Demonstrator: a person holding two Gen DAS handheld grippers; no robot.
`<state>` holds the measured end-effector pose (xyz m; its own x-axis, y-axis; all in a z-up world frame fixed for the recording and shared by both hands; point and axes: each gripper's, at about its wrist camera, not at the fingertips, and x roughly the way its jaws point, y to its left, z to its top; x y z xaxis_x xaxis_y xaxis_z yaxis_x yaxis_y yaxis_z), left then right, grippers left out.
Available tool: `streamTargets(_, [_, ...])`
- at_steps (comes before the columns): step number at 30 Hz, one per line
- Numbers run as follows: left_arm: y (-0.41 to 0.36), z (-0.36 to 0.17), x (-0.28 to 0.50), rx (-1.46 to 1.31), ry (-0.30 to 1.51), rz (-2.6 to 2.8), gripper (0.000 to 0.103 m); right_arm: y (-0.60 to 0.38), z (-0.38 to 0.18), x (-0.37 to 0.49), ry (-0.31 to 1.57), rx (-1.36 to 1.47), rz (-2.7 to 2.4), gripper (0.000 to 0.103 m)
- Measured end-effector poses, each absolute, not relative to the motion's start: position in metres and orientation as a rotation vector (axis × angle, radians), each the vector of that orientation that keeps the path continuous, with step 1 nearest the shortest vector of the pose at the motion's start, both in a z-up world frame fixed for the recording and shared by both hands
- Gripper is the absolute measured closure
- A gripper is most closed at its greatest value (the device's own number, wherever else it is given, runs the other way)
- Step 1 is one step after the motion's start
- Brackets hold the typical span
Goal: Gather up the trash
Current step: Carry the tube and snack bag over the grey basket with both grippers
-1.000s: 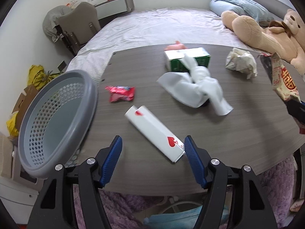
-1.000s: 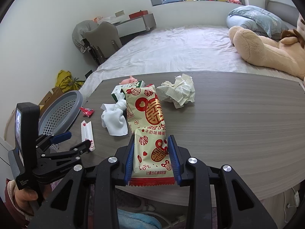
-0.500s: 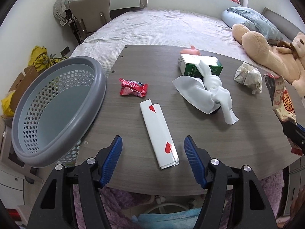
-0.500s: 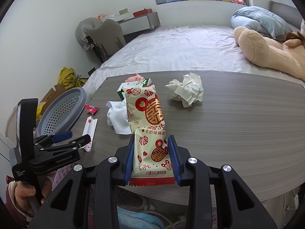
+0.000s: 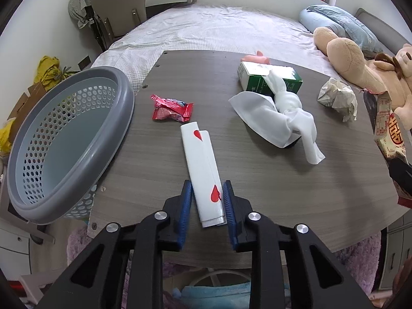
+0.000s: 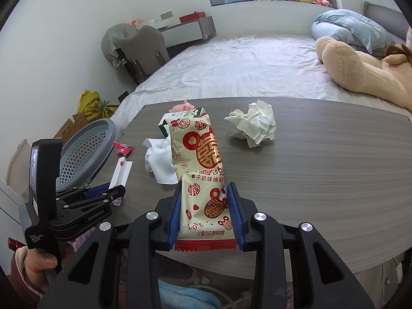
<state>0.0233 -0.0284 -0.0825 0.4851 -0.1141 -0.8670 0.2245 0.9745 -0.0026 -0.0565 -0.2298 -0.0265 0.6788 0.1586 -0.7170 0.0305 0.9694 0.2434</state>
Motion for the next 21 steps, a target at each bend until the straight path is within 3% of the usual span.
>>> streamTargets(2, [-0.026,-0.082,0.023,0.104,1.042,-0.227,0.086,-0.229,-0.027,-0.056,0.824,0.241,0.073,0.07])
streamTargets(21, [0.049,-0.011,0.014,0.0,0.844,-0.123,0.086,-0.153,-0.011,-0.01,0.816,0.159,0.216,0.07])
